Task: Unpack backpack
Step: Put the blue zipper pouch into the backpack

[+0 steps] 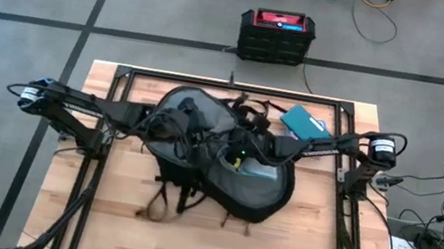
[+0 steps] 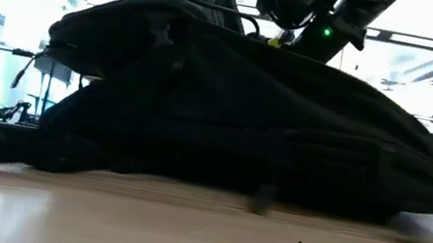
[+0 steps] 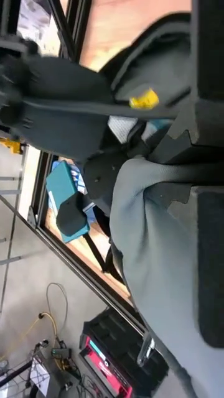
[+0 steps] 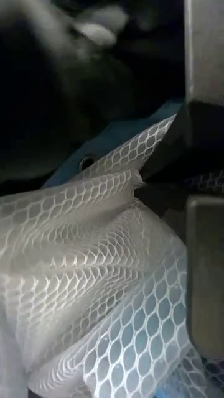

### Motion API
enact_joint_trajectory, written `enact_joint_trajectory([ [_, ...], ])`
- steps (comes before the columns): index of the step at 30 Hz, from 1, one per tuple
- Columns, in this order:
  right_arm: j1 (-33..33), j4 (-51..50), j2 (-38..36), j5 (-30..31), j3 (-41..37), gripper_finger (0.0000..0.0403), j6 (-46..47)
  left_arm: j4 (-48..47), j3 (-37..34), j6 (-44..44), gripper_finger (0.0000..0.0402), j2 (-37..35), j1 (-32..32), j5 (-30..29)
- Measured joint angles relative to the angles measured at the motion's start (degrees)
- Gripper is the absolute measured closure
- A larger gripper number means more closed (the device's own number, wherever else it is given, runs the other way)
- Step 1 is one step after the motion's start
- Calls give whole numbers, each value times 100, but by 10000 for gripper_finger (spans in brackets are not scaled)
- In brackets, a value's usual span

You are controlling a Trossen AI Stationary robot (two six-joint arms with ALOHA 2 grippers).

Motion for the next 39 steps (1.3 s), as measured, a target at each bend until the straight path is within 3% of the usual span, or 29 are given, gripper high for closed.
enact_joint_trajectory([
  [7, 4, -739, -752, -1177, 354, 233, -481, -42, -77, -2, 401, 23, 185, -21],
  [10, 12, -1340, -1239, -1645, 442, 198, -508, -98, -116, -4, 401, 40, 200, -93],
  [13, 22, -2068, -1782, -1737, 471, 176, -453, -328, -154, -8, 401, 67, 204, -247],
  [20, 17, -3731, -2785, -1168, 191, 163, 388, -1456, -170, -336, 401, 81, 260, -1197],
  [28, -241, -3990, -3465, -970, -920, 179, 907, -3141, -190, -1073, 401, -105, 588, -2589],
  [33, -941, -3515, -3541, -316, -1684, 187, 1475, -2878, -192, -970, 381, -254, 644, -2443],
  [39, -2576, -3008, -3375, -946, -2210, 180, 1938, -3055, -21, -783, 310, -347, 642, -1887],
])
